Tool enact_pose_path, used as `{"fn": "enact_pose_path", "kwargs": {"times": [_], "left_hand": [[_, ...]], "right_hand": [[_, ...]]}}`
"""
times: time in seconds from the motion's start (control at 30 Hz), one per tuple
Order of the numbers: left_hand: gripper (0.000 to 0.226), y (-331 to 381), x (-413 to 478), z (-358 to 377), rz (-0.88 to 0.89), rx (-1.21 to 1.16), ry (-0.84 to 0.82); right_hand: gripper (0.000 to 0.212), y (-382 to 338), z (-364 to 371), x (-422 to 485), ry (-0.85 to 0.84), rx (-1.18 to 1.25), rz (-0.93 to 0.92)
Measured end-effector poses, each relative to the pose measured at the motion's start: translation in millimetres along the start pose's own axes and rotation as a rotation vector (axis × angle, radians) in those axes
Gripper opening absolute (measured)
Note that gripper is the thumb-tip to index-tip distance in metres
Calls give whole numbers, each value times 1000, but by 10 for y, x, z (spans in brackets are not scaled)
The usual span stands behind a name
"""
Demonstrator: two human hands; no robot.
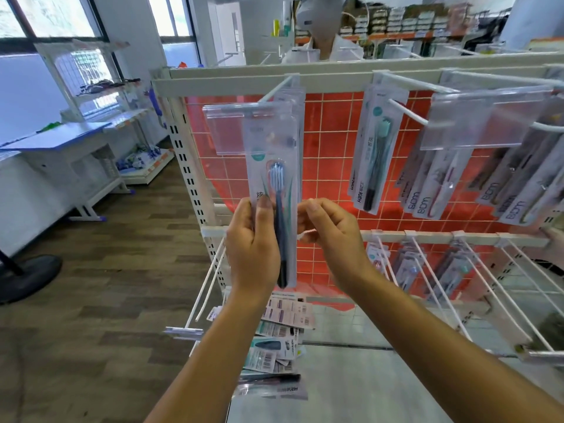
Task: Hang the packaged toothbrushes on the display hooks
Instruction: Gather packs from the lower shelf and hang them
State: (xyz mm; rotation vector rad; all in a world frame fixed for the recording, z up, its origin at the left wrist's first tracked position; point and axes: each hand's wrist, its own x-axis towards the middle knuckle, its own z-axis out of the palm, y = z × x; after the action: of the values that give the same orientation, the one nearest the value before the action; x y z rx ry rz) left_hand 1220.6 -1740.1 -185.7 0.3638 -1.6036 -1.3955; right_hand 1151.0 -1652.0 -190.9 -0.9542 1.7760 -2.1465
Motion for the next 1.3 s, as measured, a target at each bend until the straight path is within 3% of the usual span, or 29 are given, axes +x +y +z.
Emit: {"fn": "enact_pose_path", "kwargs": {"times": [0.37, 0.5, 0.67, 1.17, 1.3], "left_hand": [[29, -53, 20, -44, 30, -13, 12], [31, -91, 75, -55, -4, 27, 12], [33, -170, 160, 6, -11, 97, -8], [44, -350, 889, 359, -128, 334, -220], [51, -413, 1035, 436, -180, 400, -210]], "right_hand": [[15, 138, 66, 7, -134, 78, -93], [26, 304, 66, -48, -175, 26, -61], [3, 520, 11, -76, -195, -61, 14], [19, 874, -105, 296, 37, -173, 226], [20, 985, -103, 531, 103, -233, 228]]}}
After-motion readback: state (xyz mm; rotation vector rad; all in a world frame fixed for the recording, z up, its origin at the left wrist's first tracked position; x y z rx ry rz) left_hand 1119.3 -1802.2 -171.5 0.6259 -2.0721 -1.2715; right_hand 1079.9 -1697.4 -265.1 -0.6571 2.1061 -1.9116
